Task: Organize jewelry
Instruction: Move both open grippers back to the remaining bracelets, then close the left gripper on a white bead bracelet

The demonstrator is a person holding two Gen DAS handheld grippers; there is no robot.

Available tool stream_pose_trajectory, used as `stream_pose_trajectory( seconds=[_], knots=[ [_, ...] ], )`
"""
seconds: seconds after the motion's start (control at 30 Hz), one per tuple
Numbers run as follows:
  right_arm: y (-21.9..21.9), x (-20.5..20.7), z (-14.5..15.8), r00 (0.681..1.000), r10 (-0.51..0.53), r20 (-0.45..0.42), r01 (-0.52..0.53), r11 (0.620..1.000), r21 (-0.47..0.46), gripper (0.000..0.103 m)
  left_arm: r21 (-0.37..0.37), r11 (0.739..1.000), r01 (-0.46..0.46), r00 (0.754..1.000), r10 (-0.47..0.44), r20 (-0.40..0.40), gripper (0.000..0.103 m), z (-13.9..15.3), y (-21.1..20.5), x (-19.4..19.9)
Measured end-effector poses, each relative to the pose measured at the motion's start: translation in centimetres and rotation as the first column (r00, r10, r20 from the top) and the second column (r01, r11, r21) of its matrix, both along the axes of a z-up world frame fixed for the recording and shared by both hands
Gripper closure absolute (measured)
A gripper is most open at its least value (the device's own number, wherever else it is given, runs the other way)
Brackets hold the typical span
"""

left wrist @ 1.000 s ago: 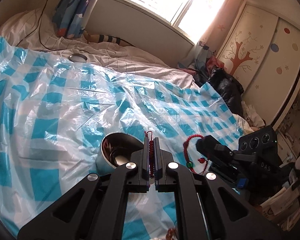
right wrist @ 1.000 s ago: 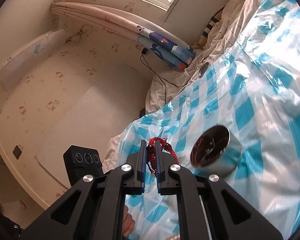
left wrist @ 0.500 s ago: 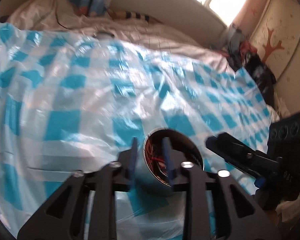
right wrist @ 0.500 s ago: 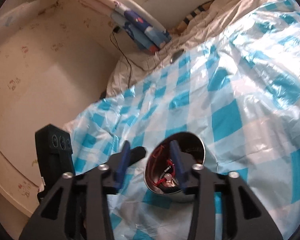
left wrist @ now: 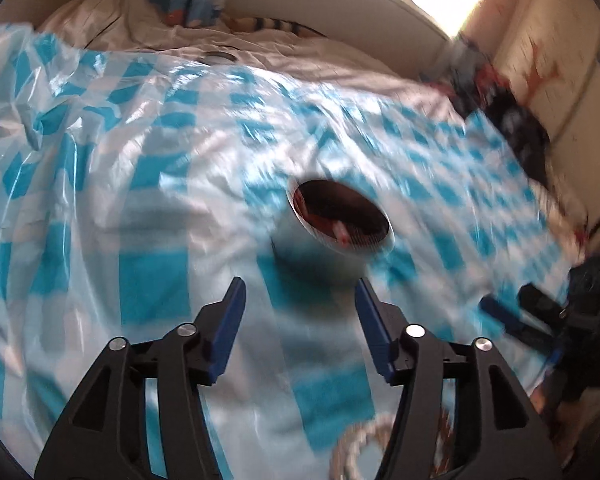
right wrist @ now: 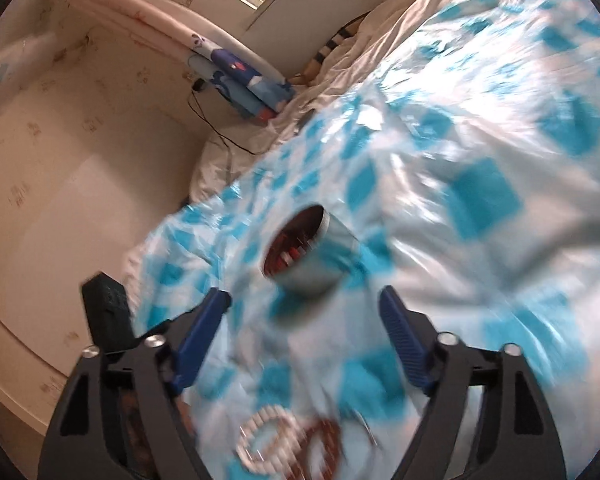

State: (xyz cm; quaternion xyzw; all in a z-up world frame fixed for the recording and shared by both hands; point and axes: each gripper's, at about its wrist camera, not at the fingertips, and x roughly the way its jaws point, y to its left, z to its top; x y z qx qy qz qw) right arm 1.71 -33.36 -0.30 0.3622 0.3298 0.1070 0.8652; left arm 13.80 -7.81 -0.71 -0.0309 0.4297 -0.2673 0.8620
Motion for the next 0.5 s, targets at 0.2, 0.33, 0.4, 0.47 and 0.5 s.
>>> stream_pose_trajectory(
  seconds=[0.2, 0.33, 0.4, 0.47, 0.5],
  knots=[
    [2.8, -4.1, -0.5, 0.995, -0.015, -0.096, -0.013, 0.959, -0.282, 0.017, 0.196, 0.976, 0.101, 0.989, -0.119, 0.085, 0.042, -0.8, -1.8, -7.3],
    [4.9, -4.7, -0.5, 0.993, -0.037, -0.110, -0.019, 0.886, -0.463, 0.017, 0.285, 0.953, 0.101, 0.983, -0.140, 0.119, 0.041, -1.3, -1.9, -9.5],
    [6.0, -4.6, -0.7, 0.994, -0.028, -0.110, -0.036, 0.843, -0.537, 0.017, 0.329, 0.940, 0.092, 0.980, -0.144, 0.139, 0.041, -1.5, -1.9, -10.1],
    [6.7, -4.2, -1.3, 0.993, -0.014, -0.120, -0.058, 0.816, -0.575, 0.029, 0.347, 0.934, 0.091, 0.979, -0.148, 0.139, 0.041, -1.6, -1.5, -10.1],
    [6.8, -4.0, -1.6, 0.991, -0.013, -0.132, -0.067, 0.808, -0.585, 0.036, 0.346, 0.934, 0.091, 0.980, -0.146, 0.137, 0.041, -1.6, -1.3, -10.1]
  ],
)
